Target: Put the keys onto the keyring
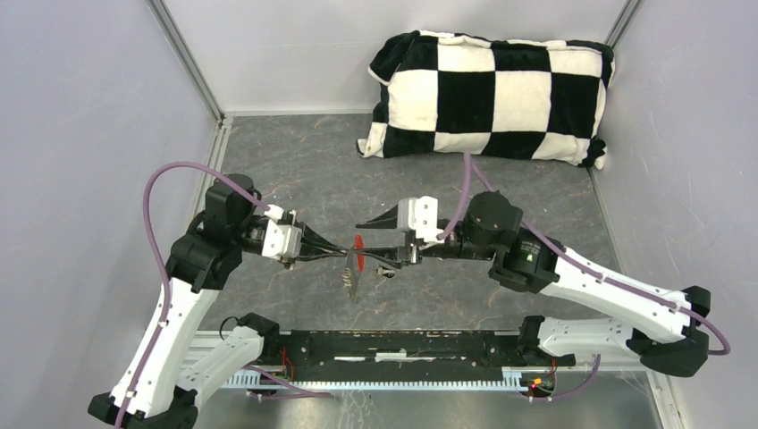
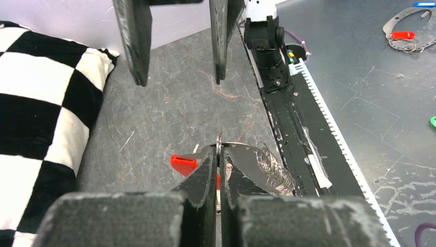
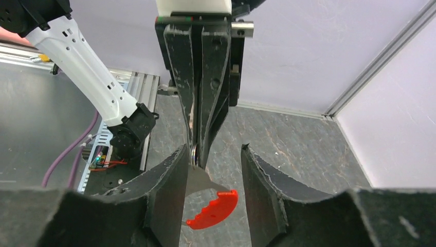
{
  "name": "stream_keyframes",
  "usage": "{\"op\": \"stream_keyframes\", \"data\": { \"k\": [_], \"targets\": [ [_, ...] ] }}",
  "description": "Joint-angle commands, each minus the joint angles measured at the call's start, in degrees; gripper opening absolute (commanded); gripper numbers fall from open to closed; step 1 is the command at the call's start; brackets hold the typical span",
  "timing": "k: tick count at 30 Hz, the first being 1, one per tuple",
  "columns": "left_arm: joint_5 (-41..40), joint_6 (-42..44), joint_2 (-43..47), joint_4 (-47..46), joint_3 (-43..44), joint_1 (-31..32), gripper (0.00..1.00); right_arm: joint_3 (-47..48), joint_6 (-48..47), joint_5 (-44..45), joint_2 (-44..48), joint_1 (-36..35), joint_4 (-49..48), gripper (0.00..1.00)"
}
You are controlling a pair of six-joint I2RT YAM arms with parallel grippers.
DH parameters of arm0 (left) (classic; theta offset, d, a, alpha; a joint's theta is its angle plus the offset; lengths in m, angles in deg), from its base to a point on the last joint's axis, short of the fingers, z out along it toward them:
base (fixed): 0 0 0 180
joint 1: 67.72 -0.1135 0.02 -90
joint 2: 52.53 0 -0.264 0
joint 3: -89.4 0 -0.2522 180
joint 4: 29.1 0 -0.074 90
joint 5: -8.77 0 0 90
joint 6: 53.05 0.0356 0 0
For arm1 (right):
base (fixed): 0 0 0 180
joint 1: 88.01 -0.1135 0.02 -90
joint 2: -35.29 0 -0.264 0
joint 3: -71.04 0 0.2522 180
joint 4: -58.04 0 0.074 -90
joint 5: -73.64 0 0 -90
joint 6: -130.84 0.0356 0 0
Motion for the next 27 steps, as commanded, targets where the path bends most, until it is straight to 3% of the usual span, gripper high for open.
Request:
{"op": "stream_keyframes", "data": {
  "k": [1, 6, 17, 27],
  "targets": [
    [-1.17, -0.02, -0.62, -1.44, 1.23, 0.16, 0.02, 9.15, -3.98, -2.69, -5.07, 0.11, 15.76, 0.48],
    [-2.09, -0.30, -0.61, -1.46, 1.44, 0.17, 0.02, 14.90, -4.68, -3.98, -9.00, 0.13, 21.34, 0.45],
    [-0.16, 1.42, -0.19, -1.44, 1.25, 0.13, 0.02, 9.91, -2.55, -4.61, -6.76, 0.16, 13.37, 0.34],
    [-1.38, 1.24, 0.09, -1.41, 0.74, 0.11, 0.02, 13.68, -2.18, -4.24, -10.06, 0.19, 15.95, 0.31]
  ]
}}
